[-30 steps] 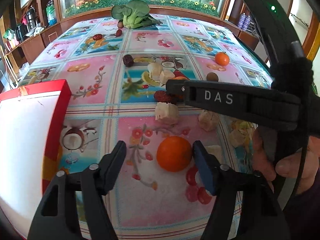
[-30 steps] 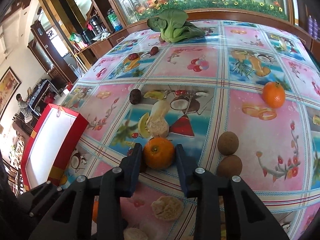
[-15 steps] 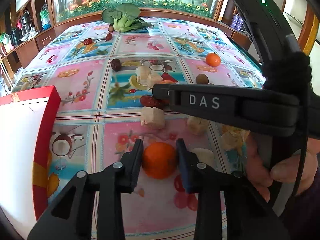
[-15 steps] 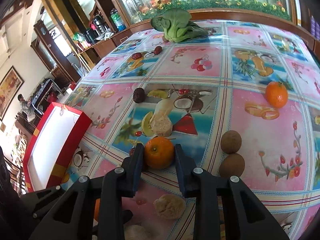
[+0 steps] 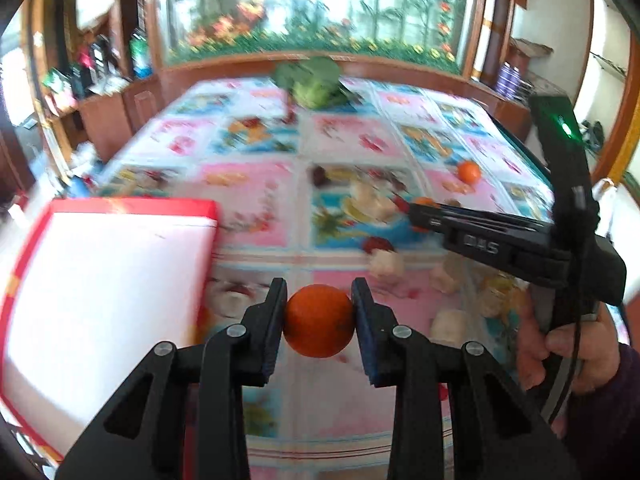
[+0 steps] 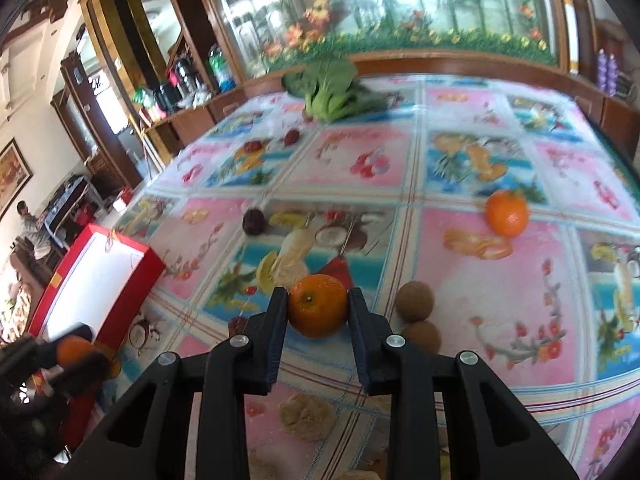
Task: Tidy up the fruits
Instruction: 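Carry both oranges over the white tray and open both grippers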
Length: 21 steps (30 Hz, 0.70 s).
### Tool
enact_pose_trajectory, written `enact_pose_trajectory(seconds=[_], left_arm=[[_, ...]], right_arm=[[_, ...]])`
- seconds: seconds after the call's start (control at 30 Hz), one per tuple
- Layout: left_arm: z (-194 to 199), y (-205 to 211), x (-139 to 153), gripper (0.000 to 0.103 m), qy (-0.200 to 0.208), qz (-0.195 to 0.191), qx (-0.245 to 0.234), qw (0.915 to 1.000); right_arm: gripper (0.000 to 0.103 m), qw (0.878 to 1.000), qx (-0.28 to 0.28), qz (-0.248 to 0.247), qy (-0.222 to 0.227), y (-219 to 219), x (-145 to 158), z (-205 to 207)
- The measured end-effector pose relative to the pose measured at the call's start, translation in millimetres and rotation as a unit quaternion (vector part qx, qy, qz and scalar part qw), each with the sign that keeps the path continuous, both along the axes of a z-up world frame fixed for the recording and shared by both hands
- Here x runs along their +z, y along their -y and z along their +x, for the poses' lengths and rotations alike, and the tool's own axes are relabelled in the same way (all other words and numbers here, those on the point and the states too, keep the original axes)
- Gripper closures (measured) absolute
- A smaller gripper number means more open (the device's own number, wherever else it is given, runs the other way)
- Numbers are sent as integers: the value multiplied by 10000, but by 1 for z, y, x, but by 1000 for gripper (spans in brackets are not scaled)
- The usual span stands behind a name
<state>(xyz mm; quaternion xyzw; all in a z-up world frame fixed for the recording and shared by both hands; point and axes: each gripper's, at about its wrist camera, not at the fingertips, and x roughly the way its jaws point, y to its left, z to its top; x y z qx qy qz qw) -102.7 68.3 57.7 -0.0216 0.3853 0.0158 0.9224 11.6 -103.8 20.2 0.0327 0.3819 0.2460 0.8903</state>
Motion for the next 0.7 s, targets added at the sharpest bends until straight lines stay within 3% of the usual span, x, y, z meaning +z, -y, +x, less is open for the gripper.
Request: enact_pose_trajectory(seconds=[0.13,0.3,0.53,0.7], left_arm=[[-16,-26,14,68,334,317,418,9981],[-33,-63,20,68,572,610,904,9924],[-50,-110,16,68,596,666,1415,9859],[-64,-140,9,68,540,725,1716,9810]], right_arm=[[74,9994,-23,89,326,-3,12,-14],[74,9976,384,222,538,-38,27,-47],[74,9896,1261,586,383,-118,28,-92],[74,9831,1766,457,177,-165,18,-111]])
